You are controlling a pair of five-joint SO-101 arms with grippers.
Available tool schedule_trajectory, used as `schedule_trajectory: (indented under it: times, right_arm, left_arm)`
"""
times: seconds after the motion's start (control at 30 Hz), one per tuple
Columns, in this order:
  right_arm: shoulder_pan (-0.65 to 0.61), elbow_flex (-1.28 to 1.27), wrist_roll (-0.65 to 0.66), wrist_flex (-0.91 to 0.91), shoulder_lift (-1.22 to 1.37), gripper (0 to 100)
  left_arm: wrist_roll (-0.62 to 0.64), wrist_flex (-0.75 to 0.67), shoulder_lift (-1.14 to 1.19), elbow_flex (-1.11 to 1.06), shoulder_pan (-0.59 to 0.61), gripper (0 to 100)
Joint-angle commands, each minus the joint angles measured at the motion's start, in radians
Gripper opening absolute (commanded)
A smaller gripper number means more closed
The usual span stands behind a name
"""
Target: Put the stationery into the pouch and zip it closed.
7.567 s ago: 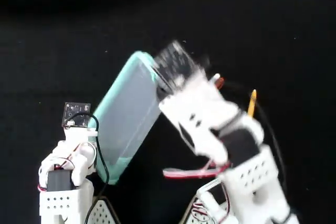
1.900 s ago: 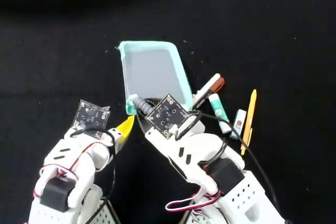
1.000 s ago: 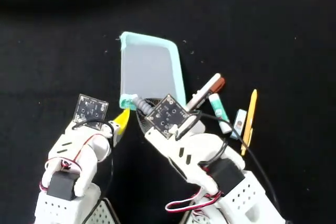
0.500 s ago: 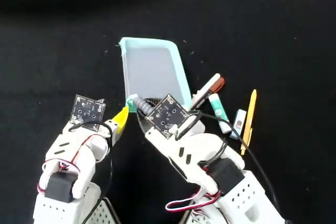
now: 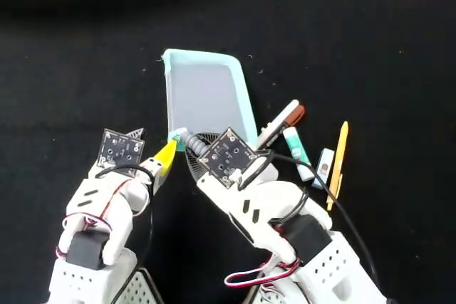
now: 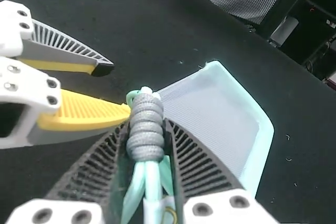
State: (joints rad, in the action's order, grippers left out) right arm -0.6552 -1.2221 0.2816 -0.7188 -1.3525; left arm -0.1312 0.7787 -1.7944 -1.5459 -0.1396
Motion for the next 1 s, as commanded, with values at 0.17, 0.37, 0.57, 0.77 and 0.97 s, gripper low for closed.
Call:
schedule_trajectory:
  times: [0.17,0.37,0.57,0.77,0.97]
  right_arm:
    - [-0.008,-0.007,0.006,0.014,0.008,1.2]
    - [-0.003,-0.012,0.006,0.012,0.008,1.2]
    - [0.092,-0.015,0.048,-0.008,0.001,1.2]
    - [0.241,-0.010,0.041,0.015,-0.002,1.2]
    - [0.354,-0.019,-0.055,0.066,-0.104,1.2]
  left_arm:
    - [-0.002,-0.121,-0.008,-0.061,0.013,16]
    - [0.003,-0.120,-0.009,-0.050,0.013,3]
    - [0.003,-0.117,-0.009,-0.038,0.016,3]
    - [0.003,0.101,-0.009,0.142,0.110,3]
    - [0.005,0.336,-0.009,0.343,0.143,3]
